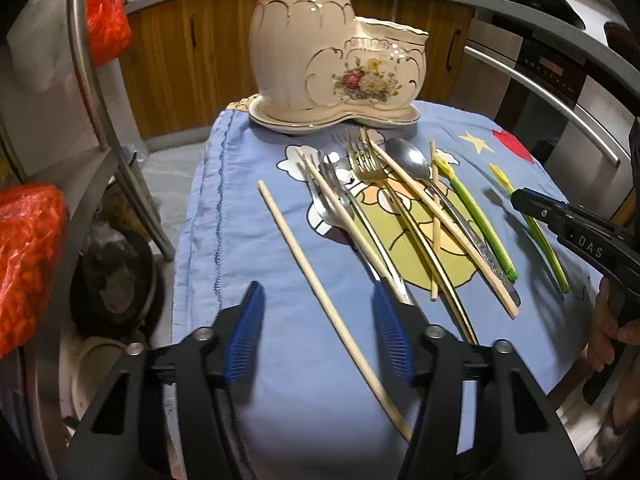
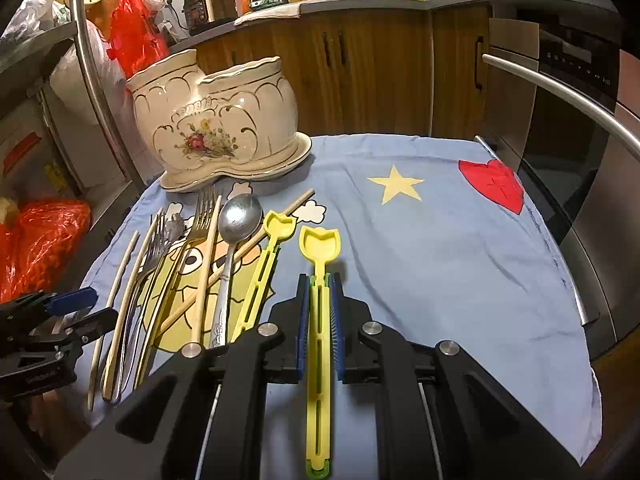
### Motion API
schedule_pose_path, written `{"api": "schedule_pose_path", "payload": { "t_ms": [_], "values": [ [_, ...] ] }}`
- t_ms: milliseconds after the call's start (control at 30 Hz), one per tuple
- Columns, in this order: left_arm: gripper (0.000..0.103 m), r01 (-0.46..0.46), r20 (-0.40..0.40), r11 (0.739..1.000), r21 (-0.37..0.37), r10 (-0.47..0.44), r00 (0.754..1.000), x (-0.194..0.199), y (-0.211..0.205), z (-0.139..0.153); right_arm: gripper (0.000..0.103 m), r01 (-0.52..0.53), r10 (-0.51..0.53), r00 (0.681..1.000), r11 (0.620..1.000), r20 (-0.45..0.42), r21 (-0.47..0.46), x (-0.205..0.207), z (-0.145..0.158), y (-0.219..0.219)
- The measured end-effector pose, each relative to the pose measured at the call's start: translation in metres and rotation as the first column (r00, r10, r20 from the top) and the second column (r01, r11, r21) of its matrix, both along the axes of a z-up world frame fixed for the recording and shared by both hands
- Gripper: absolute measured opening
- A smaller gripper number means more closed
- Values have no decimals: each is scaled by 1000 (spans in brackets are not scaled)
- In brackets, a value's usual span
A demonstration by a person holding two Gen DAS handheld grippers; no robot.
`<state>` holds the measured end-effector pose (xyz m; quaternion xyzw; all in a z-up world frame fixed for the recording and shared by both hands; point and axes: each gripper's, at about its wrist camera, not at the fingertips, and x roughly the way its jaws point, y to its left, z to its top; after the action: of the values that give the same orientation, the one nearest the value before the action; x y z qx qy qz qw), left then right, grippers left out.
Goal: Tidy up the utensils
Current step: 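Grasp the yellow tulip-head plastic utensil with the right tool, then grasp a wooden chopstick with the left tool while the right tool lifts the yellow utensil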
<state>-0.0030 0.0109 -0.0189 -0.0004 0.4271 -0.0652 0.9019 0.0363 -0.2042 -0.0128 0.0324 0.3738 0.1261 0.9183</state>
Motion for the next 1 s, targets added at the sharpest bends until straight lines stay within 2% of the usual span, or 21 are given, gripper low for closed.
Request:
{"api": "schedule_pose_path", "payload": {
  "t_ms": [67,300,400,467,500,767,1000],
  "values": [
    [46,-3,-3,1000,3,3,1000,0,-1,0,10,1,-1,1000,1000,5,1,-1,0,-2],
    [35,3,5,996,87,-3,1000,3,-17,-1,10,-8,8,1000,1000,11,10,-2,-1,-6],
    [26,2,12,995,103,-3,1000,3,-21,-2,10,-3,3,1000,1000,19,12,-3,0,-8],
    [13,-9,15,994,112,7,1000,5,-21,-1,10,-3,3,1000,1000,24,15,-6,1,-9],
    [11,-15,14,994,112,13,1000,6,-20,-1,10,-3,3,1000,1000,29,16,-7,2,-9],
    [6,-19,16,998,64,18,1000,8,-11,1,10,7,-9,997,1000,80,29,-18,8,-11],
    [5,-15,107,1000,21,12,994,-1,-5,17,10,4,-8,993,999,115,36,-19,12,-9]
  ]
}}
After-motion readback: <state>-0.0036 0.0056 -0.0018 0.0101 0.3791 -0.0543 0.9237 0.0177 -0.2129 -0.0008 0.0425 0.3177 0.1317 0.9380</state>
